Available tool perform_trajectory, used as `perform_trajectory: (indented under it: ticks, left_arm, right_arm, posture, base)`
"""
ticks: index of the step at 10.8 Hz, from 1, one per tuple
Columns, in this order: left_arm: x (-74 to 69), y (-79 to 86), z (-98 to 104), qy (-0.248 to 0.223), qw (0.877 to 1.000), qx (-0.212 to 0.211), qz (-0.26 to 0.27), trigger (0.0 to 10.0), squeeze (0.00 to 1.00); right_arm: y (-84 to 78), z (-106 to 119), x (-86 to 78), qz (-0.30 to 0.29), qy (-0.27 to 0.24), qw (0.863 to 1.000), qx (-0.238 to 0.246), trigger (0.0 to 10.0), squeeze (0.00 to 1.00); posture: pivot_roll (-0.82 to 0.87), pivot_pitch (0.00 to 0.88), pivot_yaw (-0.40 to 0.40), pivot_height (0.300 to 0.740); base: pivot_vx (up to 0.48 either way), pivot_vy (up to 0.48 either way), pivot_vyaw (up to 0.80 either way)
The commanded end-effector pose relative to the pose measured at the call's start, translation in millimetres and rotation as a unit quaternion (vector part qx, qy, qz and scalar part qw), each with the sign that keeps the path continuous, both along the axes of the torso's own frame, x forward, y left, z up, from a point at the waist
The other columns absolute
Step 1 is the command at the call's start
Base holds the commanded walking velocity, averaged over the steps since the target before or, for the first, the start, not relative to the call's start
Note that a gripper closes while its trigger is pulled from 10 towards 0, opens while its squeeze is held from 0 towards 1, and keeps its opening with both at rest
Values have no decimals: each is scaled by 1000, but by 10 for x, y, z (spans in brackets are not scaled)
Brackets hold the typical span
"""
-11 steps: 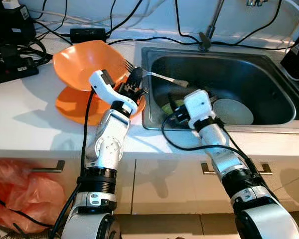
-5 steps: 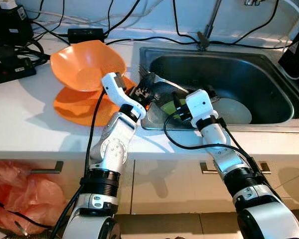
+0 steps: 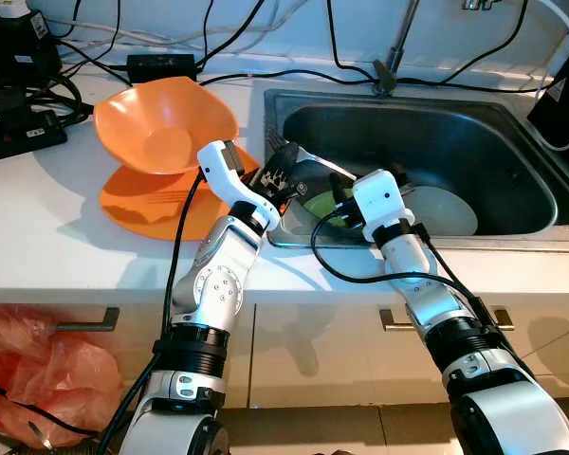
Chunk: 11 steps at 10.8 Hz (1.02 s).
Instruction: Kitchen organization
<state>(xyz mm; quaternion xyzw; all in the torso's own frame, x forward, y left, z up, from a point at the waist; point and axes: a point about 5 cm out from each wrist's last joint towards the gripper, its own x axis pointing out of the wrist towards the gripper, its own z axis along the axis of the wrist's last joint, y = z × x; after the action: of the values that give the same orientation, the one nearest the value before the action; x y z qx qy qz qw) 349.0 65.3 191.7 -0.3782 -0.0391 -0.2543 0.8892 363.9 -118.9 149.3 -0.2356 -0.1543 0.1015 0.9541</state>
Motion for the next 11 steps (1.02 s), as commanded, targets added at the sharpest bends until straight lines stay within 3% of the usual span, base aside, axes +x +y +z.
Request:
perform_trajectory:
  ticks: [1,11]
  left_arm:
    - [-74,-184,18,-6,1000,-14,-27,10000,0]
    - [-80,-169,22,-9,1000,-17,-23,10000,0]
  right_arm:
    - [-15,-13,15,-4,5,1000,-9,0,0]
    - [-8,-38,10,0,11,1000,-8,0,0]
  posture:
    - [70,67,-68,740]
    - [71,63,-67,740]
  base:
    - [0,0,0]
    - [0,0,0]
